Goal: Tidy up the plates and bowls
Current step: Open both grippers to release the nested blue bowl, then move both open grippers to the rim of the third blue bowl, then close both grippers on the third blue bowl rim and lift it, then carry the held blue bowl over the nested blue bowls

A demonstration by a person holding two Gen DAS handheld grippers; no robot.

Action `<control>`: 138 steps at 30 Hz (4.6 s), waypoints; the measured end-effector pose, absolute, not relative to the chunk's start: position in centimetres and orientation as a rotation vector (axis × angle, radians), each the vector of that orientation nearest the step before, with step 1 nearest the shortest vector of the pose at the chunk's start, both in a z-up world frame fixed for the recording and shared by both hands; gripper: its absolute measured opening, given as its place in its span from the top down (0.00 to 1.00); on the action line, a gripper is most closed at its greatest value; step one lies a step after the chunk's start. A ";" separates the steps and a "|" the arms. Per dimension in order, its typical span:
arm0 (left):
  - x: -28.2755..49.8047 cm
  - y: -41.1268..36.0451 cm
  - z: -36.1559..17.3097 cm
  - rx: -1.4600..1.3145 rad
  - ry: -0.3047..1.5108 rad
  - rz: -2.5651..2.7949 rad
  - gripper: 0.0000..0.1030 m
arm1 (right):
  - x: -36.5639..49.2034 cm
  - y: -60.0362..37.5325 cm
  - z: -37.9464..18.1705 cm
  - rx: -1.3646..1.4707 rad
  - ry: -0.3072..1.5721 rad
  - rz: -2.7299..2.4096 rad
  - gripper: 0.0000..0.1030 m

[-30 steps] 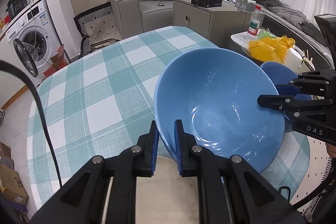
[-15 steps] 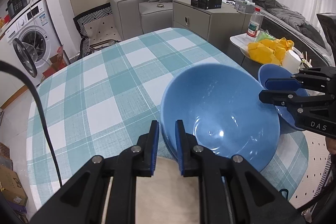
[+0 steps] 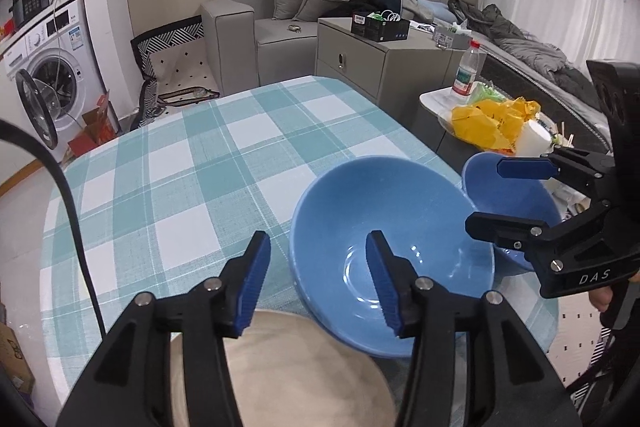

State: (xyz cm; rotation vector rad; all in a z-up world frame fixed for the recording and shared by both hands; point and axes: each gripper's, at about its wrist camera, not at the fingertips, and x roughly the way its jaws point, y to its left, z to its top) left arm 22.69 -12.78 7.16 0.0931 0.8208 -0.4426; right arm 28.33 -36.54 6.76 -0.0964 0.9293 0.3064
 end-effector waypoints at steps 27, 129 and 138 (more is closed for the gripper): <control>23.0 -19.3 10.9 0.159 0.757 -0.610 0.00 | 23.8 -45.6 11.0 0.061 0.829 0.202 0.01; 23.4 -34.3 3.0 0.521 0.982 -0.866 0.67 | 18.8 -55.8 1.3 0.308 1.020 0.050 0.54; 22.7 -33.9 3.1 0.521 0.986 -0.868 0.67 | 18.4 -55.8 1.1 0.312 1.024 0.052 0.61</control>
